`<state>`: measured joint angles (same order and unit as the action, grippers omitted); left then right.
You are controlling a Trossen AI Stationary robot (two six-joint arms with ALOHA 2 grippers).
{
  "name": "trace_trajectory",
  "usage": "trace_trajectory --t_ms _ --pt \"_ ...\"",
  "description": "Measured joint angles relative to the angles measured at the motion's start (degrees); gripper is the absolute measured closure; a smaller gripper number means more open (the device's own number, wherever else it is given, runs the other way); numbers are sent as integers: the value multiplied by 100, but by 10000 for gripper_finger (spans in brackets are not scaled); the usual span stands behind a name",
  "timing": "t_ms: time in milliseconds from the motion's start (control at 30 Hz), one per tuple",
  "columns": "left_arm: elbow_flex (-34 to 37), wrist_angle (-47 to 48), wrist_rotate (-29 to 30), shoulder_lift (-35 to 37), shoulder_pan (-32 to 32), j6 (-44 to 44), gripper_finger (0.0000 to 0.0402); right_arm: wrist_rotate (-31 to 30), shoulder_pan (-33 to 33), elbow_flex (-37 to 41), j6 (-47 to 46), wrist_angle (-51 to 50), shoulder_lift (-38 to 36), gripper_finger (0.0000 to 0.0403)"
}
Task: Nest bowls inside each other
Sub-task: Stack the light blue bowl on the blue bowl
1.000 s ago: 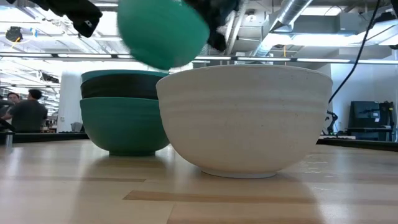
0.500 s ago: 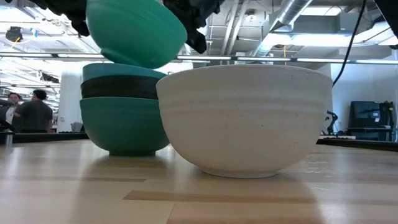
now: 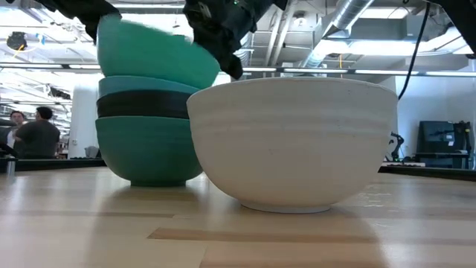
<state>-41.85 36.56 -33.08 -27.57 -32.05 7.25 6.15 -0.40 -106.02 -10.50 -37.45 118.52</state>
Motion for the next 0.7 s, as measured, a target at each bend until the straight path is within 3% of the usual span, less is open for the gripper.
trace_trajectory --t_ms 167,700 --pt "0 0 46 0 -2 -6 361 9 -57 0 7 2 0 345" --pt "0 -2 107 0 0 -95 361 449 -22 11 41 -233 148 346"
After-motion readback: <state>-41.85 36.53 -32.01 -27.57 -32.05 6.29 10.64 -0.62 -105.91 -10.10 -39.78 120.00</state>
